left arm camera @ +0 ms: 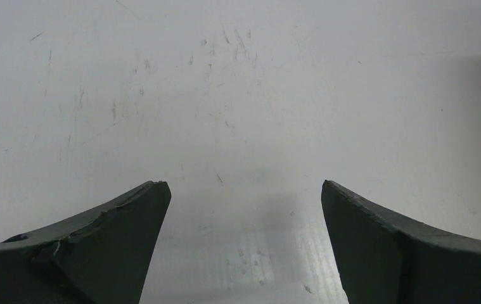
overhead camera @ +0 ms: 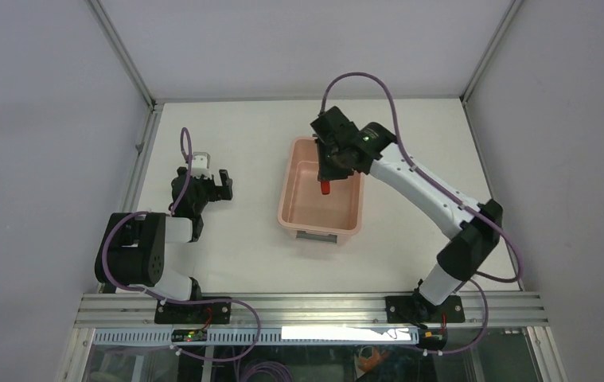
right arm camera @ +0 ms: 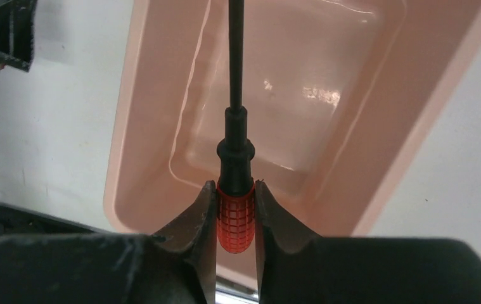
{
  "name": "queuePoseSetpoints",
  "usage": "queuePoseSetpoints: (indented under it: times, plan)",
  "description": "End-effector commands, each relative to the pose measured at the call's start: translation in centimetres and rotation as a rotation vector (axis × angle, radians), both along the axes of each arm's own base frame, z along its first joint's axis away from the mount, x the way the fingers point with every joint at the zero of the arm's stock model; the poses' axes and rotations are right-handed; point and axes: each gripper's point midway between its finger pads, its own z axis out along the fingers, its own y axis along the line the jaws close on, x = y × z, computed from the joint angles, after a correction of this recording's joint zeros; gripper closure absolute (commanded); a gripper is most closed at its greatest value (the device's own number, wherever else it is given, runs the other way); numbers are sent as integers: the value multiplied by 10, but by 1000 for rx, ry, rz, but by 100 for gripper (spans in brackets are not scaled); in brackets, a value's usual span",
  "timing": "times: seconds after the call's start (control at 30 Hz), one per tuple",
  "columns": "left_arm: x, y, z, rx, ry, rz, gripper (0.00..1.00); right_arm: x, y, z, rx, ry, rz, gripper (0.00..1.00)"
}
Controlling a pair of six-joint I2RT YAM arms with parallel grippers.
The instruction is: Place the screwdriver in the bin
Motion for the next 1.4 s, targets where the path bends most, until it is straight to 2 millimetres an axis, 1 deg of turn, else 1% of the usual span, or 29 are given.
queuePoseSetpoints:
  times: [0.0,0.13,0.23,0.33,0.4,0.43,0.53,0.6,0.63,0.67,0.7,0.77,0.8,0.9,1.03,1.07,1.17,1.2,1.3,1.37]
  plan:
    - [12,-1,21,-16,-78,-11,1,27,24,-42,-13,16,-48,100]
    - [12,-1,21,-16,-77,-12,1,25,32,-101,-55,120,-64,100]
    - [12,-1,21,-15,-78,-11,1,16,34,-147,-91,196,-74,100]
    - [12,-1,21,-16,-78,-11,1,8,28,-177,-144,233,-100,100]
    - [12,-1,21,-16,-78,-11,1,4,26,-191,-167,243,-108,99]
    - [12,-1,21,-16,-78,-10,1,1,25,-197,-176,250,-112,95]
    - [12,-1,21,-16,-79,-11,1,-2,21,-205,-185,249,-134,75]
    - [12,-1,21,-16,-78,-10,1,-1,18,-205,-197,236,-151,59]
    - [12,-1,21,-16,-78,-11,1,0,16,-201,-208,224,-157,48]
    - [12,-1,21,-16,-78,-11,1,1,15,-196,-209,215,-158,42]
    - [12,-1,21,-16,-78,-11,1,2,15,-190,-214,199,-160,38]
    - [12,-1,21,-16,-78,-11,1,4,13,-175,-218,170,-160,35]
    - [12,-1,21,-16,-78,-11,1,6,12,-163,-215,144,-159,34]
    - [12,-1,21,-16,-78,-11,1,8,11,-129,-202,80,-145,25]
    - [12,-1,21,-16,-78,-11,1,4,17,-78,-129,22,-73,4]
    - [12,-1,21,-16,-78,-11,1,3,18,-65,-106,5,-57,1]
    - [12,-1,21,-16,-77,-11,1,1,14,-26,-51,-69,-28,1]
    - [12,-1,21,-16,-78,-11,1,0,11,-9,-29,-104,-10,1]
    - [12,-1,21,-15,-78,-11,1,-5,5,24,19,-172,34,1]
    - [12,-1,21,-16,-78,-11,1,-6,-4,41,39,-216,50,1]
